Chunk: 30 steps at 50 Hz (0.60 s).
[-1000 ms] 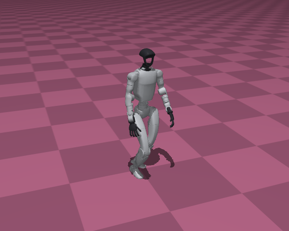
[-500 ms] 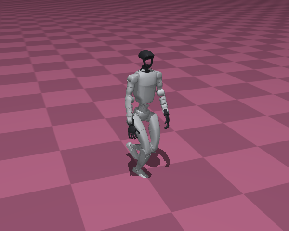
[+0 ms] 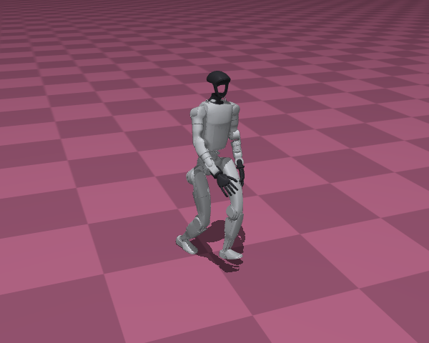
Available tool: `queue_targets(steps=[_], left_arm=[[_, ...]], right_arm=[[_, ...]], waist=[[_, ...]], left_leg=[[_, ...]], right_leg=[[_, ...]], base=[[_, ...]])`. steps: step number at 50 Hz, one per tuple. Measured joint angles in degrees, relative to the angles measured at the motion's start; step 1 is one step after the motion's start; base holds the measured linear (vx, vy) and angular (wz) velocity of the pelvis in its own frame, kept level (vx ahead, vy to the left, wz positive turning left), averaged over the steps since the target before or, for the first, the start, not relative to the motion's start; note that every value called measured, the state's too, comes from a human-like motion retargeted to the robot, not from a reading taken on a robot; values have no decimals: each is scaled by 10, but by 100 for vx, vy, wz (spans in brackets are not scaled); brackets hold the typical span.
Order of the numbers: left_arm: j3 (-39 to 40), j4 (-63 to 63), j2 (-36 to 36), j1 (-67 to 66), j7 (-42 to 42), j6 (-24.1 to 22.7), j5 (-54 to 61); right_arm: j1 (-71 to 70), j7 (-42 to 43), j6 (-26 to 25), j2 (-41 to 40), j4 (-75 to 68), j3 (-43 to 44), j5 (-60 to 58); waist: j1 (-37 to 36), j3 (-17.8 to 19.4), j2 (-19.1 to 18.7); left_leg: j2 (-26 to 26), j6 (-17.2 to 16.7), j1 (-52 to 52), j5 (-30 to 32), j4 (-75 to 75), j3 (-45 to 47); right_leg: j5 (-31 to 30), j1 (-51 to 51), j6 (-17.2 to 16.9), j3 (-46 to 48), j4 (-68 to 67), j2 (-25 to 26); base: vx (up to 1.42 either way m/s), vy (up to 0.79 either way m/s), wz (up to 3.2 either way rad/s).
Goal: Walk
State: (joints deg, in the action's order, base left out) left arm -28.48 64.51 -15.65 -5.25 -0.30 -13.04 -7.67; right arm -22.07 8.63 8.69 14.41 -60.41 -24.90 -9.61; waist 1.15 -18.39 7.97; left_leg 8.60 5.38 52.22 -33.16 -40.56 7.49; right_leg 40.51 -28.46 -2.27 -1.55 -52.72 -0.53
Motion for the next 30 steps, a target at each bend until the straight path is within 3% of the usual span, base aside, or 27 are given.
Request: queue_targets(steps=[4, 7, 12, 15, 23, 30], left_arm=[[-4, 12, 4, -4, 1, 2, -7], [-7, 17, 4, 4, 2, 2, -11], [-10, 10, 0, 24, 0, 0, -12], [-11, -1, -6, 41, 0, -1, -12], [-9, -35, -14, 92, 12, 3, -3], [-1, -63, -13, 124, 19, -4, 13]], right_arm=[[16, -8, 3, -9, 7, -11, -11], [38, -21, 1, -18, 2, -19, -19], [79, -53, -3, -31, -24, -30, -24], [100, -67, -7, -36, -45, -33, -29], [162, -71, -16, -28, -93, -27, -51], [214, -66, -28, -17, -125, -5, -48]], waist=[[11, 0, 17], [21, 8, 35], [41, 18, 62], [52, 24, 65], [70, 41, 28], [65, 45, -16]], left_leg=[[27, 7, -8, 17, -40, 12], [54, 18, -36, 24, -58, 21], [103, 42, -92, 17, -50, 27], [118, 53, -125, 1, -39, 25], [107, 53, -231, -48, 11, 3], [73, 45, -299, -79, 46, -19]], right_leg=[[9, 16, -15, -5, -71, -28], [-19, 35, -37, -9, -128, -57], [-165, 11, -88, -17, -272, -114], [-225, -32, -89, -17, -354, -145], [-136, -159, -22, 13, -365, -181], [-99, -218, -30, 42, -153, -121]], base=[[2, 1, 1], [2, 1, 3], [0, 1, -4], [2, 6, -30], [2, 5, -52], [0, 1, -55]])
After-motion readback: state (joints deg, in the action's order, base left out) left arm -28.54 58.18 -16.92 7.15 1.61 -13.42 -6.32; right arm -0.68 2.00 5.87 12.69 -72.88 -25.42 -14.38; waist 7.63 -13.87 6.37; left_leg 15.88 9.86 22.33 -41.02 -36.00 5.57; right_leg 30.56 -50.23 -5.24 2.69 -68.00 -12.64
